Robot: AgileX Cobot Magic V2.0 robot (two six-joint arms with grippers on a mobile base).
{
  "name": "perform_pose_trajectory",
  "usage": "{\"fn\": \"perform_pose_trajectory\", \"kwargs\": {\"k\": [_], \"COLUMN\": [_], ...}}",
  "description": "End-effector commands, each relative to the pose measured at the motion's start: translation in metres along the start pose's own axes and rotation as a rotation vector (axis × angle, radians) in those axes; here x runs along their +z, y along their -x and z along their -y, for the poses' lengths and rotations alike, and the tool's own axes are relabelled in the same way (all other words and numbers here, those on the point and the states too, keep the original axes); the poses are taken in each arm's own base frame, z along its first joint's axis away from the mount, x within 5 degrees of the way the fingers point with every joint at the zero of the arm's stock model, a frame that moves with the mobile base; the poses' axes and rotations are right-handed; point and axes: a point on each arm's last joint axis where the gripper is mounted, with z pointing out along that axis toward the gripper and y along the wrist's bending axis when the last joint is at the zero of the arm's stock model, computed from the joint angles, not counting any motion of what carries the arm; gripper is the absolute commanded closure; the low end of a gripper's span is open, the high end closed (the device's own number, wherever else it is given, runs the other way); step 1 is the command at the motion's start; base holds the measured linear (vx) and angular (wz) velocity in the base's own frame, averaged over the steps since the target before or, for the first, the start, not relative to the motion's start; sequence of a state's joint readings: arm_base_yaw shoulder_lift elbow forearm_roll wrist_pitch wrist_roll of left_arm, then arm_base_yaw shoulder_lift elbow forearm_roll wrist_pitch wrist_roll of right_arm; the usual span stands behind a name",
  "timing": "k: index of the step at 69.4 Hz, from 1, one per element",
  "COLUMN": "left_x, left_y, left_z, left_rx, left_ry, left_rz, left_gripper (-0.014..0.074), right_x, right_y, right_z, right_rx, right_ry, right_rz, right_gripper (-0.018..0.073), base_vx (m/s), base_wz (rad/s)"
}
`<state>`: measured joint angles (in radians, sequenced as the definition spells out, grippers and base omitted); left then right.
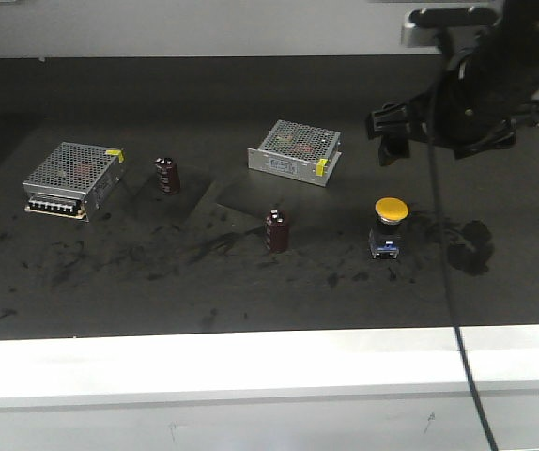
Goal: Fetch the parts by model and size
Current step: 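Lower the right gripper onto the yellow-capped stop button and grasp it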
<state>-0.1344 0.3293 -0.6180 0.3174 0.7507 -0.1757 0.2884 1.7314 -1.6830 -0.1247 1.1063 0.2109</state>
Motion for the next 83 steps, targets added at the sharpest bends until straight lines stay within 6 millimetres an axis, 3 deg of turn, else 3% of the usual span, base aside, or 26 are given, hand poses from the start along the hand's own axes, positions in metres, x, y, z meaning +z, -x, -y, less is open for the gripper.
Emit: {"fn": "perform_pose_trajectory", "kwargs": {"k": [1, 20, 31, 70, 83], "left_x": [-0.003, -0.003, -0.003, -0.002, -0.002], "left_y": [0.013, 0.013, 0.013, 0.008, 0.008], "left_z": [-0.001, -0.001, -0.001, -0.002, -0.002], "left_rx": [0.008, 0.008, 0.008, 0.009, 0.013], "left_ry": [-0.001, -0.001, -0.001, 0.011, 0.014], "left_rz": [0.085, 0.085, 0.084, 0.027, 0.026], "left_gripper": [0.0603, 0.0603, 0.0603, 0.0603, 0.0603], "right_x": [-0.007, 0.052, 0.074, 0.089, 0.089], "right_y": [0.013, 0.016, 0.012, -0.001, -0.001], "right_z": [0.0, -0.008, -0.015, -0.016, -0.014], "right_rx": [0.007, -0.024, -0.016, -0.029, -0.037], "right_ry": [-0.01, -0.04, 0.009, 0.016, -0.001], "right_rz": [0.009, -0.198, -0.256, -0.328, -0.325], "right_gripper": [-0.0035, -0.0035, -0.0035, -0.0034, 0.0025], "base_vx": [0.0, 0.0, 0.0, 0.0, 0.0], "base_wz": [0.0, 0.0, 0.0, 0.0, 0.0]}}
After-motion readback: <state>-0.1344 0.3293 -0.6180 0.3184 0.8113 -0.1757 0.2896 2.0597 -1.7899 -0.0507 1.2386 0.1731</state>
